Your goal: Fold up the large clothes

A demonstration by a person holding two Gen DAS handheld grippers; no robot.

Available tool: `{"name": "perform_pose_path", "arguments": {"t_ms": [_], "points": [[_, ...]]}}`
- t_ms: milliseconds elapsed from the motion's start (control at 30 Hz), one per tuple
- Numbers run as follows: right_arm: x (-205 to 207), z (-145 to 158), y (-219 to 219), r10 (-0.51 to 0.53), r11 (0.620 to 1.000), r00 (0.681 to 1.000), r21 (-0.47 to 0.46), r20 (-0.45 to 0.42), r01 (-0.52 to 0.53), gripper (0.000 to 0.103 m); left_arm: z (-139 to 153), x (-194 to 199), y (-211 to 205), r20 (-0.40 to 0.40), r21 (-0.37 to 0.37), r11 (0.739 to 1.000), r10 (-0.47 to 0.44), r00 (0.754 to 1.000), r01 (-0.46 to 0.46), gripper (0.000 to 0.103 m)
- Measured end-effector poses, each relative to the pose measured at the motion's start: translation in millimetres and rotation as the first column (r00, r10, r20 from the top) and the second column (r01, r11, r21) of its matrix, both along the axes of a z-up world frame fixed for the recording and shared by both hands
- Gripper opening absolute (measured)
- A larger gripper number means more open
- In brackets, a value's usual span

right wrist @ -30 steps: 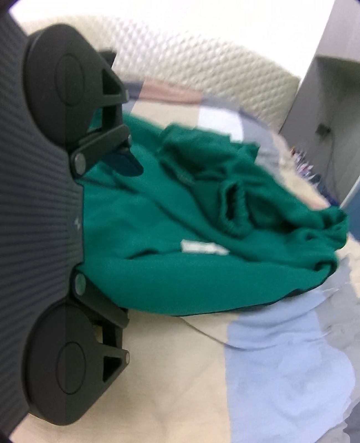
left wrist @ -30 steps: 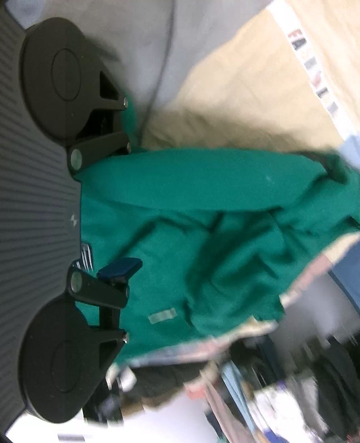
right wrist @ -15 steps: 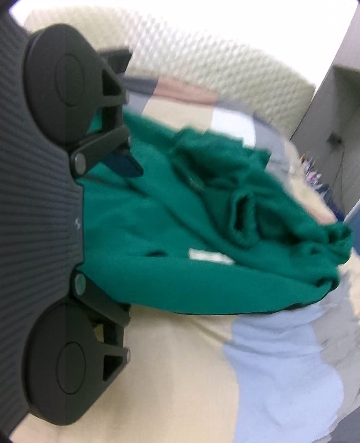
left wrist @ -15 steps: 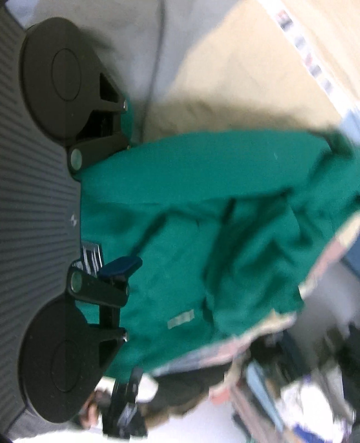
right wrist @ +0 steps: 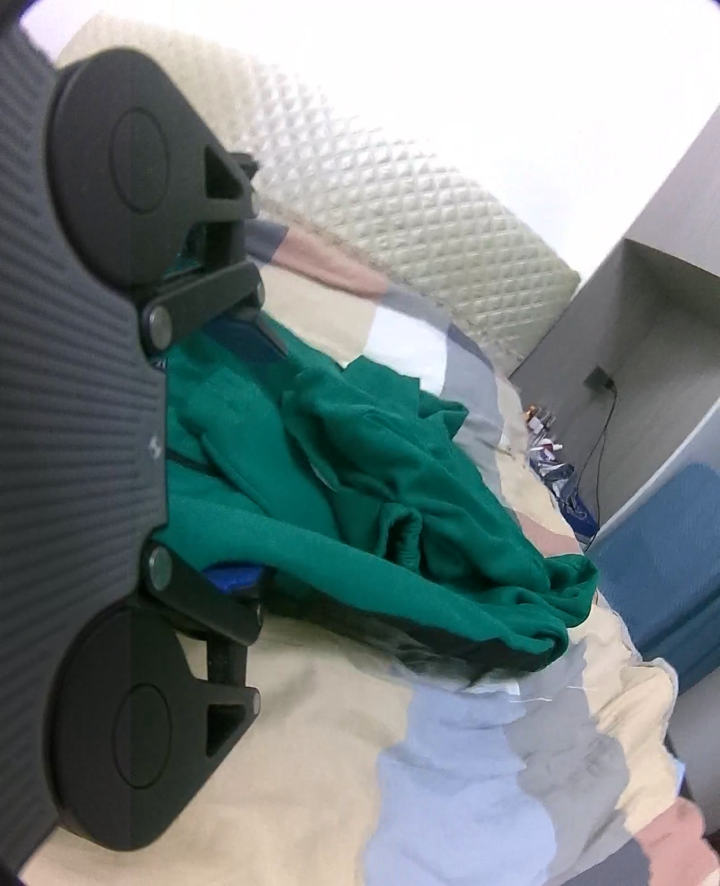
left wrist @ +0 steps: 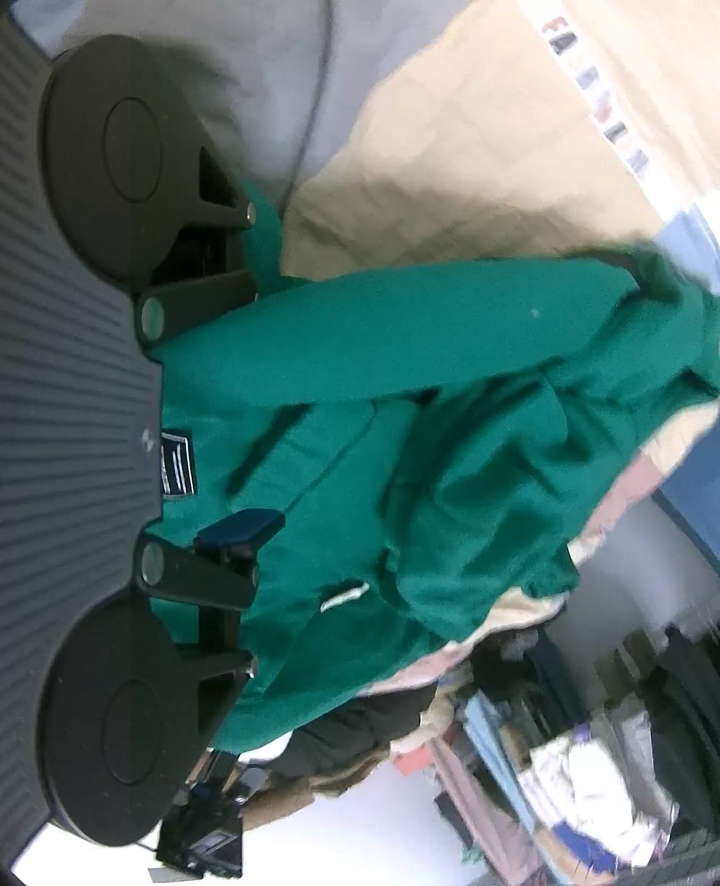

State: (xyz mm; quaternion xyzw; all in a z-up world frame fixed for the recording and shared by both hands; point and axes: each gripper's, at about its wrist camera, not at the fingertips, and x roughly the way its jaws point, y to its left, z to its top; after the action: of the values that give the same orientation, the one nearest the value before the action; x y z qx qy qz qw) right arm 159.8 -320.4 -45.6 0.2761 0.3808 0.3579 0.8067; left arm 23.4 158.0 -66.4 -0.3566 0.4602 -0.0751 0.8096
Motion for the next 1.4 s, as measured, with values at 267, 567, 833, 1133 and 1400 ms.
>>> {"name": "perform_pose_path", "arguments": {"t_ms": [267, 567, 833, 1133, 1400], "points": [[35, -53, 32, -0.052, 0.95, 0.968, -0.311, -0.246, -0.028, 0.073, -25, 17, -15, -0.137, 0.126, 0.992, -0.006, 0.991, 0.023, 0.061], [31, -38, 18, -0.071, 0.972, 0.979, -0.234, -0.19, 0.026, 0.014, -7, -4, -10, -0.094, 0.115, 0.983, 0.152, 0.984, -0.141, 0.009], [9, 10, -14, -0.076, 0.997, 0.992, -0.04, -0.096, 0.073, 0.01, 57, -45, 17, 0.061, -0.047, 0.971, 0.239, 0.969, -0.236, 0.007], [-39, 76, -54, -0.094, 0.987, 0.995, 0.133, 0.031, 0.089, 0.011, 127, -110, 19, 0.158, -0.177, 0.96, 0.247, 0.956, -0.219, 0.007], [-71, 78, -87, -0.165, 0.973, 0.986, 0.163, -0.006, 0.164, 0.011, 143, -154, 6, 0.175, -0.239, 0.945, 0.269, 0.947, -0.224, 0.006]]}}
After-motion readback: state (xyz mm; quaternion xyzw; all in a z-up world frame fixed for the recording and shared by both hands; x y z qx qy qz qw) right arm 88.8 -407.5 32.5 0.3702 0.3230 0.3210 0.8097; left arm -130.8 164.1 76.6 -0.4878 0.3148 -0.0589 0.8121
